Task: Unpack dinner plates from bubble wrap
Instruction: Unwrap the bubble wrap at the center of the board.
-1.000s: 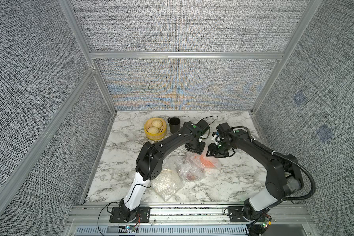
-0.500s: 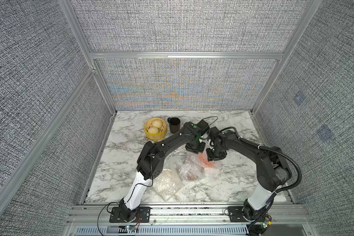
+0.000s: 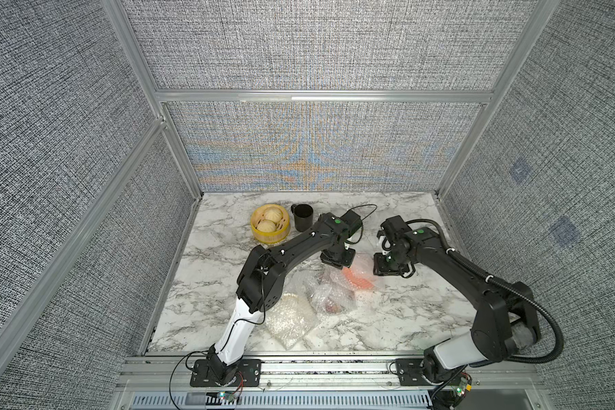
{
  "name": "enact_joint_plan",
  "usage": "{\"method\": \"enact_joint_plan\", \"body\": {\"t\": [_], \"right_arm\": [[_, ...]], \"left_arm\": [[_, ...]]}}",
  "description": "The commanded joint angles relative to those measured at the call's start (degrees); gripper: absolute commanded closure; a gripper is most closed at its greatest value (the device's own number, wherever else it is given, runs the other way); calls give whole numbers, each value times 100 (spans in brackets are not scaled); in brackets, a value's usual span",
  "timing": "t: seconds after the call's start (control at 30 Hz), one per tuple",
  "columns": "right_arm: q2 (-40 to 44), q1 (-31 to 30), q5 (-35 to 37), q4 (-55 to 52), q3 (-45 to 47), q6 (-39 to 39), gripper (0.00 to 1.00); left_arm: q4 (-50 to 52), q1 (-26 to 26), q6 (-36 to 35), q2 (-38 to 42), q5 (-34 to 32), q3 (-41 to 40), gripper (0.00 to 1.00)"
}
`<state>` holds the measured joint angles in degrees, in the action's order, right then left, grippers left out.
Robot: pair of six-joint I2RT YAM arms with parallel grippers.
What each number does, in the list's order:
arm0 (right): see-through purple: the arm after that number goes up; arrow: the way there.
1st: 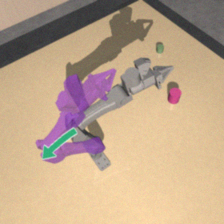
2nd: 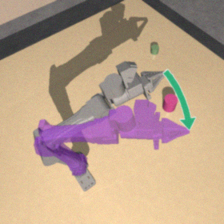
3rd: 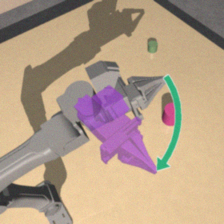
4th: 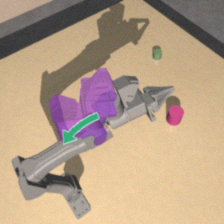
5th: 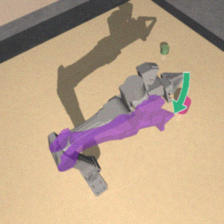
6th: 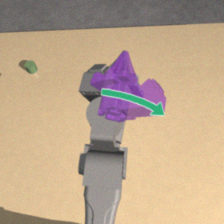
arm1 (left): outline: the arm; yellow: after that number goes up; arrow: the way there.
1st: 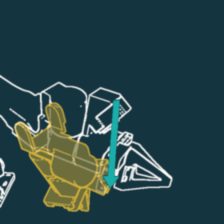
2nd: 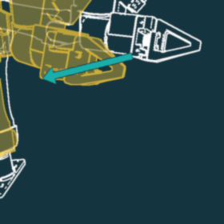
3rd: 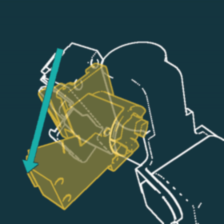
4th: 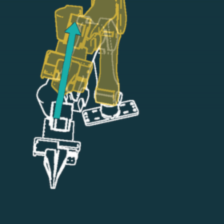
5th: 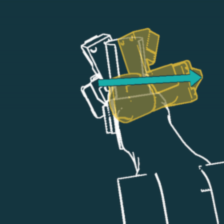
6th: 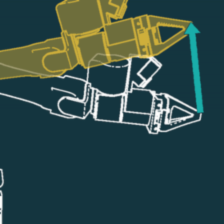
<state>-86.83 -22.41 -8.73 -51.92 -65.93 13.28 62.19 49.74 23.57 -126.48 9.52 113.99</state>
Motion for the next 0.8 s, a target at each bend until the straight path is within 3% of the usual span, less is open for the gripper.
{"method": "enact_joint_plan", "body": {"t": [0.0,0.57,0.77], "right_arm": [[-162,-131,-535,-94,24,-348,53],[-1192,-203,1060,-517,-591,-834,53],[-1354,-273,997,-421,-533,-832,56]], "left_arm": [[-6,1,-81,16,86,87,100],[176,1,-176,-171,103,335,100],[316,1,-255,-313,85,618,100]]}}
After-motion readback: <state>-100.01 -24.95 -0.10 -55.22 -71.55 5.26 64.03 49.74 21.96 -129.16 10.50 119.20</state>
